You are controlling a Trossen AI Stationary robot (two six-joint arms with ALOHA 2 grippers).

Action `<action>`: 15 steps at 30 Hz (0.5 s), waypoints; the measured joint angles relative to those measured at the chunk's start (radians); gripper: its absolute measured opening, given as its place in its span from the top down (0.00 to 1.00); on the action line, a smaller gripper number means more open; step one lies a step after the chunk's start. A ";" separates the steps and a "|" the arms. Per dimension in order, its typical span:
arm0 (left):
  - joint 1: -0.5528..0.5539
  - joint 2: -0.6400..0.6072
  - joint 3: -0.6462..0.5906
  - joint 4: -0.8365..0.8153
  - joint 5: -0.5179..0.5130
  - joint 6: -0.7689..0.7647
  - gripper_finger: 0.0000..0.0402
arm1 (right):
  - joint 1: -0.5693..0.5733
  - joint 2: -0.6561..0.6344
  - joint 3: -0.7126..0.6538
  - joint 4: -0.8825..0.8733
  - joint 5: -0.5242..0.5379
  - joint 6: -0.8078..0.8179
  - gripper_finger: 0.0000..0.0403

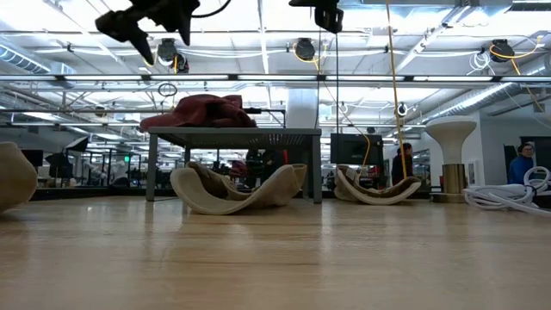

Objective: Pick & Place hat
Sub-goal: Put the light brown cap on the shelf

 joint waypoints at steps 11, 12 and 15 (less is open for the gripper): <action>-0.119 0.094 -0.034 0.011 -0.065 -0.122 0.19 | 0.071 0.000 0.000 -0.001 0.004 -0.051 0.68; -0.123 0.098 -0.050 0.021 -0.066 -0.123 0.19 | 0.076 0.000 0.000 -0.001 0.004 -0.059 0.68; -0.137 0.096 -0.113 0.101 -0.075 -0.135 0.19 | 0.092 0.000 0.000 -0.001 0.003 -0.080 0.68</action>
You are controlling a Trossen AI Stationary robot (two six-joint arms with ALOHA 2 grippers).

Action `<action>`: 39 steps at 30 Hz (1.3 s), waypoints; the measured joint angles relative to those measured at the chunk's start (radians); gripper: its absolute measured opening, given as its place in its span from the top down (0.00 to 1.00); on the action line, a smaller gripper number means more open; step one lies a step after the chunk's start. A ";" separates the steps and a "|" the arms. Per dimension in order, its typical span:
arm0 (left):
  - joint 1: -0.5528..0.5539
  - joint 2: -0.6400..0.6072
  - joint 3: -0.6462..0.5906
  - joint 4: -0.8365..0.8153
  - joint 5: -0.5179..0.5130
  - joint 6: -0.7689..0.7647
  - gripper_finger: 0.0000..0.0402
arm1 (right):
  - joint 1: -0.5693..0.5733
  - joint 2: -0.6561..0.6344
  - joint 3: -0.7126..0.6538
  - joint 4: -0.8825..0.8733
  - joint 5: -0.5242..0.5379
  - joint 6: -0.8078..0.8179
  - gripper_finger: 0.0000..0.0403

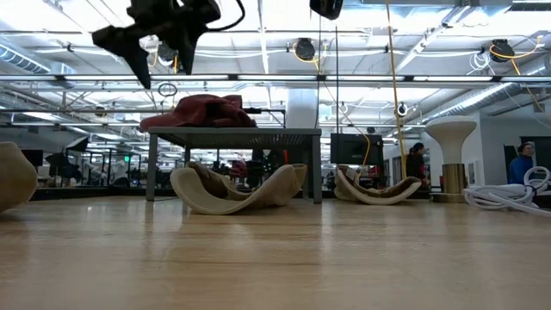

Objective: Pick & Place hat
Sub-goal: Put the light brown cap on the shelf

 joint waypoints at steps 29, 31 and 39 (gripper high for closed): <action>-0.066 0.002 -0.539 0.778 -0.069 -0.079 0.19 | 0.124 0.000 0.000 -0.020 -0.001 -0.064 0.68; -0.062 0.022 -0.551 0.792 -0.069 -0.079 0.19 | 0.123 0.000 0.000 -0.021 0.000 -0.060 0.68; -0.050 0.058 -0.554 0.858 -0.050 -0.032 0.19 | 0.122 0.000 0.000 -0.005 0.000 -0.058 0.68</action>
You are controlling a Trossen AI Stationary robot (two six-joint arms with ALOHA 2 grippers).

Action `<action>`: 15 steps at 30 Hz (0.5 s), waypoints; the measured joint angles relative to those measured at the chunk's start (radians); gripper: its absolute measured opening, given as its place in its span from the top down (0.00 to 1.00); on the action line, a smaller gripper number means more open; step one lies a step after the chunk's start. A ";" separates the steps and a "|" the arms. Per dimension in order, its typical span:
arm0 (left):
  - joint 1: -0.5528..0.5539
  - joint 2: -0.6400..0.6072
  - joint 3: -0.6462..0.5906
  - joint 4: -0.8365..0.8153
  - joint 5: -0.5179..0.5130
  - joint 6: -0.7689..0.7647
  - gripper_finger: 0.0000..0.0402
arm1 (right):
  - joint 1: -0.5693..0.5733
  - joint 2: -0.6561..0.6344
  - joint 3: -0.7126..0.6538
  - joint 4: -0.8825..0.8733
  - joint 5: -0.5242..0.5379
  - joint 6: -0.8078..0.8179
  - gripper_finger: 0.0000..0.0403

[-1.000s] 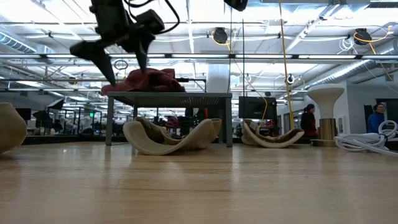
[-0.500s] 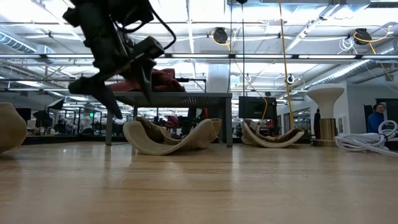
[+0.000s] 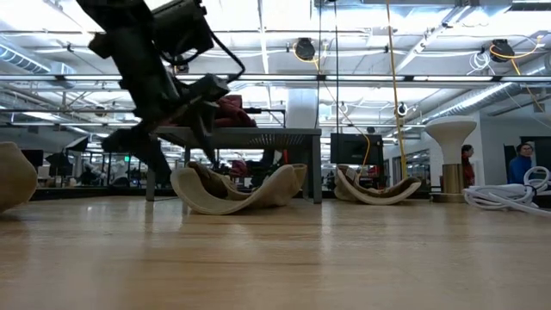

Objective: Pick & Place hat
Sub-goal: Put the light brown cap on the shelf

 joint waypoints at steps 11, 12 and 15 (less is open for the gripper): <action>0.001 0.065 0.003 0.016 0.080 -0.020 0.44 | 0.000 0.000 0.000 0.059 0.033 0.040 0.68; 0.001 0.067 0.002 0.008 0.084 -0.020 0.48 | 0.000 0.000 0.000 0.063 0.041 0.049 0.68; 0.001 0.075 0.004 0.019 0.102 -0.022 0.58 | 0.000 0.000 0.000 0.068 0.050 0.054 0.68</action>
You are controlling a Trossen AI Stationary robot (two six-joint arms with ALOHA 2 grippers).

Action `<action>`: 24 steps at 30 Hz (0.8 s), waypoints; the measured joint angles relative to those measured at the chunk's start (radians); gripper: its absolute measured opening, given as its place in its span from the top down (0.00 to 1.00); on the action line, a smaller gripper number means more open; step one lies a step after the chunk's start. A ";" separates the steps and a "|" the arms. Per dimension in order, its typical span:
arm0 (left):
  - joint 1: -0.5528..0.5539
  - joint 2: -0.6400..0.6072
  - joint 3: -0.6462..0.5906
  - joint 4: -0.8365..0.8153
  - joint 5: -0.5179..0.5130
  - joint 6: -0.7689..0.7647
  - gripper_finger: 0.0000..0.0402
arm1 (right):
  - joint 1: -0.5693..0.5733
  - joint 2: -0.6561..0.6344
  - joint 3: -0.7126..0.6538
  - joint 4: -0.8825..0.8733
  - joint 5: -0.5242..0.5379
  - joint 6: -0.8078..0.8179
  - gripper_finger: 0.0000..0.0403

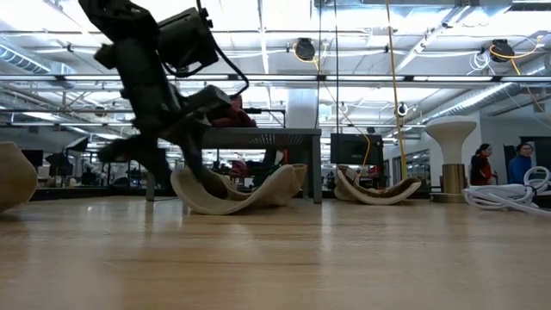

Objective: Pick & Place hat
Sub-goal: Put the light brown cap on the shelf

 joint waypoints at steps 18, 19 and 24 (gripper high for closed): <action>-0.006 -0.024 -0.001 -0.025 0.237 0.172 0.98 | 0.007 0.000 0.000 0.080 0.071 0.139 0.67; -0.010 -0.034 -0.002 -0.028 0.245 0.178 0.98 | 0.007 0.000 0.000 0.088 0.094 0.156 0.66; -0.029 -0.126 -0.003 -0.031 0.237 0.205 0.98 | 0.005 0.000 0.000 0.100 0.119 0.205 0.53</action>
